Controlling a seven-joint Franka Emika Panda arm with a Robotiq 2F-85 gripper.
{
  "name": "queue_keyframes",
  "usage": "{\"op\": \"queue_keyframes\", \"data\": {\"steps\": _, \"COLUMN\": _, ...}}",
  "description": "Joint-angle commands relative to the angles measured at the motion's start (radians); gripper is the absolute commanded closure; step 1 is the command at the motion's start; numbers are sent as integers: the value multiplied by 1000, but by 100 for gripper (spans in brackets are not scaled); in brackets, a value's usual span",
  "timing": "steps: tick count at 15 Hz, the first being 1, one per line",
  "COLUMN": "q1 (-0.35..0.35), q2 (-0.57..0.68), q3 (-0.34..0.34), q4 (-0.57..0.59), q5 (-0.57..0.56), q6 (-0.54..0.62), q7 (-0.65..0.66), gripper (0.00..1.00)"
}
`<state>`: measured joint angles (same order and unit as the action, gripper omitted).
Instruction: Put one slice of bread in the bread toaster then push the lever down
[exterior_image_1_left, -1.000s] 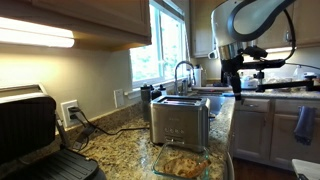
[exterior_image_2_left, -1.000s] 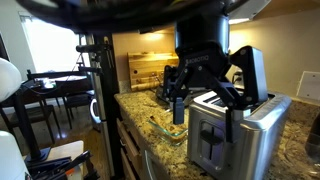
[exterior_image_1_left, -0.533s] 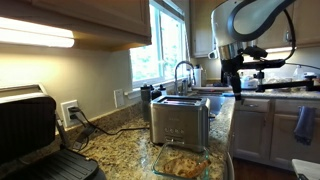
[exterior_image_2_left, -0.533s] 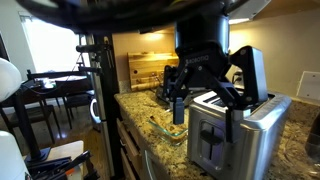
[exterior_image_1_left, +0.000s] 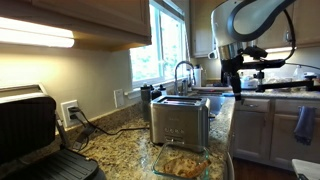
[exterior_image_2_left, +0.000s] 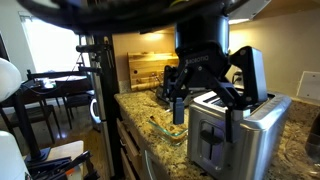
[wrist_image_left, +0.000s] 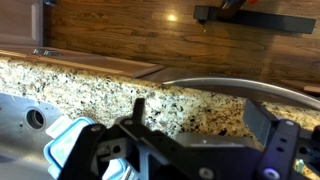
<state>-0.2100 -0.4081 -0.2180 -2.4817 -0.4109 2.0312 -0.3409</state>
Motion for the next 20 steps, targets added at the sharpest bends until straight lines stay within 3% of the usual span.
{"op": "queue_keyframes", "data": {"steps": 1, "q1": 5, "q2": -4, "q3": -3, "q4": -2, "q5": 1, "q6": -1, "q7": 1, "gripper": 0}}
{"op": "queue_keyframes", "data": {"steps": 11, "q1": 7, "q2": -34, "q3": 10, "q4": -27, "q5": 12, "q6": -19, "q7": 32, "gripper": 0}}
{"op": "queue_keyframes", "data": {"steps": 20, "q1": 37, "q2": -83, "q3": 84, "q4": -128, "q5": 33, "q6": -29, "q7": 138, "gripper": 0}}
